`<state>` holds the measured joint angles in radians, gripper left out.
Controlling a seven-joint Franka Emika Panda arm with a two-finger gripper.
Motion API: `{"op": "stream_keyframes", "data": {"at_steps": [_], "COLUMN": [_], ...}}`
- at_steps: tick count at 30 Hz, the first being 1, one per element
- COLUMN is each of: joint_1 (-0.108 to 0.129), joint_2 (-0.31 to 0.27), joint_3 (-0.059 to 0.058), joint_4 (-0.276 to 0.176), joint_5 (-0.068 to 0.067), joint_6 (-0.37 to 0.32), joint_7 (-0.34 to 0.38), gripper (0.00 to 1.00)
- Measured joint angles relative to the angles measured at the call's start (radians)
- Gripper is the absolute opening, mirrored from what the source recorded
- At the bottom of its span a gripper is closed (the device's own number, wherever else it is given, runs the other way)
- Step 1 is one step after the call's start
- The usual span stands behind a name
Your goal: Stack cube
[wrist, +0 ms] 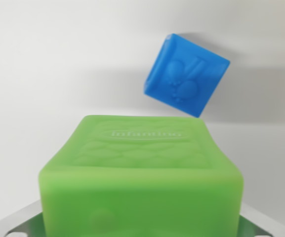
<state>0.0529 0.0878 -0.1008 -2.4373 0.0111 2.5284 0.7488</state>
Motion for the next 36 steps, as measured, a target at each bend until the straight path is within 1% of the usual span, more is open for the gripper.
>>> {"op": "stream_keyframes", "data": {"at_steps": [36], "joint_1": [-0.011], "joint_2": [0.036], "joint_3": [-0.038], "joint_4": [0.118], "joint_5": [0.011], "joint_6": [-0.083], "joint_7": [0.216], "gripper": [0.00]}}
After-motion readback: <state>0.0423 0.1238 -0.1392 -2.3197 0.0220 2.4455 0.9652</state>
